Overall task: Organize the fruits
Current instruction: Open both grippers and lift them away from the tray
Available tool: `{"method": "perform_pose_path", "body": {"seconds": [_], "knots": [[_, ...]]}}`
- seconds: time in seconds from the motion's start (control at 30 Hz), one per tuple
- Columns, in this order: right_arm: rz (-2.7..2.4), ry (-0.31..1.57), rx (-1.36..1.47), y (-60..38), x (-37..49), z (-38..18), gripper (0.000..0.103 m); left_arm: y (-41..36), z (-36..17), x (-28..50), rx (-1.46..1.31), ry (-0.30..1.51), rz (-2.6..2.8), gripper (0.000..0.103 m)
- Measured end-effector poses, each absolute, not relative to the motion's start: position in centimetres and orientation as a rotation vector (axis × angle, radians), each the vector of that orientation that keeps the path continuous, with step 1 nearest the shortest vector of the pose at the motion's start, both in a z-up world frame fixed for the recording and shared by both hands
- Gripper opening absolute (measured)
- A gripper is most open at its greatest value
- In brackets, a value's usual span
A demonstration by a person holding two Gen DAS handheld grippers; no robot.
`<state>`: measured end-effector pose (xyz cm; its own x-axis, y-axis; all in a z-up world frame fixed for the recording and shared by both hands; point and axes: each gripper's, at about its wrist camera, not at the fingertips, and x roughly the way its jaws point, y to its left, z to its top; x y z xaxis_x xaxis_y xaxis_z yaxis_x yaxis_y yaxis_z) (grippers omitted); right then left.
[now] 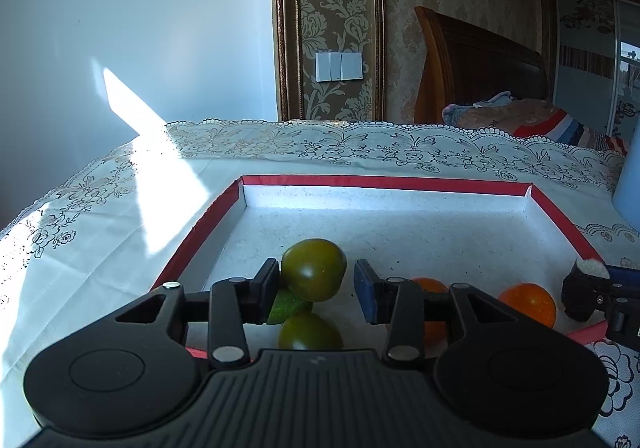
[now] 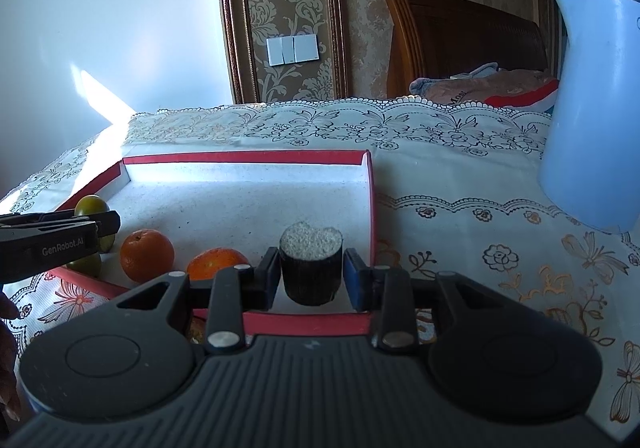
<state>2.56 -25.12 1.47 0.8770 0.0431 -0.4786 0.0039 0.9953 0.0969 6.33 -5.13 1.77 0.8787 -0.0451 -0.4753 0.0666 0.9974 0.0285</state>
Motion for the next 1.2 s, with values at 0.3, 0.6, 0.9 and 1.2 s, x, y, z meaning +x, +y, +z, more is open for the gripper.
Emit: {"method": "perform_pose_path", "body": {"seconds": [0.3,0.6,0.9,1.2], "knots": [[0.020,0.481,0.112,-25.3,2.1,1.7,0.045,-5.0,1.9,6.1,0.056,0.478,-0.033,0.079],[0.022,0.456,0.136,-25.7,1.5,1.8,0.044,-4.3,2.2,5.3,0.044,0.472,-0.041,0.079],[0.009,0.404,0.173,-26.3,0.1,2.3,0.059,-2.6,3.0,1.0,0.045,0.424,-0.065,0.079],[0.016,0.394,0.209,-26.1,-2.7,1.9,0.065,-0.7,1.9,-1.6,0.058,0.436,-0.046,0.079]]}}
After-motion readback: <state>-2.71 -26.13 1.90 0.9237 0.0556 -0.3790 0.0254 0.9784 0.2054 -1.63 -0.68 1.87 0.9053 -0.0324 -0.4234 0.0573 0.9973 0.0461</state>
